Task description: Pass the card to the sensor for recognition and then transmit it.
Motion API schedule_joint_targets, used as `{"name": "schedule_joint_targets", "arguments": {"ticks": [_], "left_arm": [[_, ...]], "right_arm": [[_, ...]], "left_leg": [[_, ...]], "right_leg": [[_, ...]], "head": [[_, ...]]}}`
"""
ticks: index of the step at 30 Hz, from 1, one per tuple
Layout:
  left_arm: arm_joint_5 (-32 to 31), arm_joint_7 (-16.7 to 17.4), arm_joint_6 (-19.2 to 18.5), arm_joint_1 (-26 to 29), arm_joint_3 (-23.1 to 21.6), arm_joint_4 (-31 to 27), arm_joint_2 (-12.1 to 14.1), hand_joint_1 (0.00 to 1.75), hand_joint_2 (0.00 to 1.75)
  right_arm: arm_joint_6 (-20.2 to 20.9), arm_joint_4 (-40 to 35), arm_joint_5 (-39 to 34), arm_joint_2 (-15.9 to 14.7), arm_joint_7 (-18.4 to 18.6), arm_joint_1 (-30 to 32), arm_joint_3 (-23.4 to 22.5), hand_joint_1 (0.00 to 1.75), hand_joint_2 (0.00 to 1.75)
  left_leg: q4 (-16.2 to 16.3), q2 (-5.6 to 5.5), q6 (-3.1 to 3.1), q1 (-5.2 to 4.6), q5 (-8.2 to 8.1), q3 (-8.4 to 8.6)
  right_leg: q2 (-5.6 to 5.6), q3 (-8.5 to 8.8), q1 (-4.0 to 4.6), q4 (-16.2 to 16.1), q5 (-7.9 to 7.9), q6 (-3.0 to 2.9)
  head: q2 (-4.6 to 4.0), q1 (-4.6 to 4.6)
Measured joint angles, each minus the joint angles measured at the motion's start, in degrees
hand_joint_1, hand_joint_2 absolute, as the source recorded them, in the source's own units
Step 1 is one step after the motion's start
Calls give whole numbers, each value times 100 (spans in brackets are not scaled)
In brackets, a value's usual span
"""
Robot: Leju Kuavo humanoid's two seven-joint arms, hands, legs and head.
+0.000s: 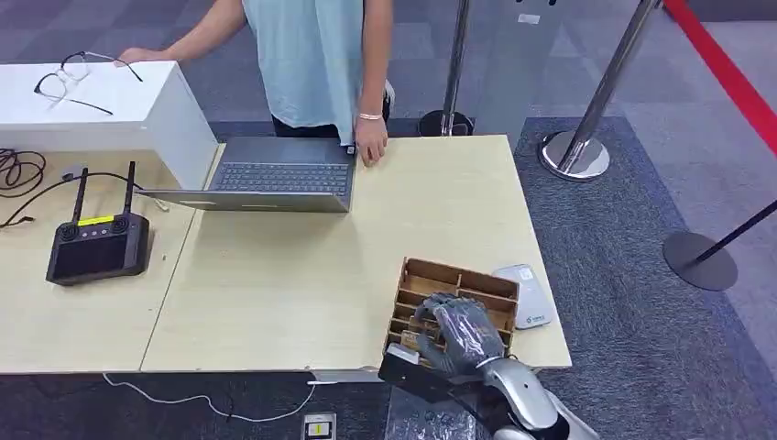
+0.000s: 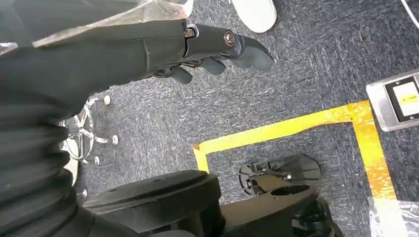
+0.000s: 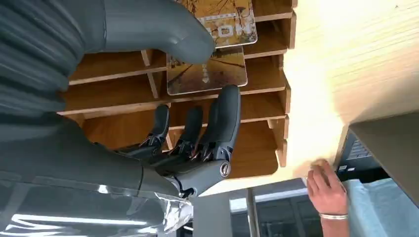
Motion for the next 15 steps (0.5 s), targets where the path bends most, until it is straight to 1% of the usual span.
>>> {"name": "schedule_joint_targets", "arguments": {"ticks": [15], "left_arm": [[-33,0,0,-1,0,0,2,0,175]], "right_arm": [[-50,57,-74,61,-68,19,37,89,175]], "left_leg": [[0,0,0,0,0,0]], "right_leg": [[0,0,0,0,0,0]], "head": [[0,0]]}}
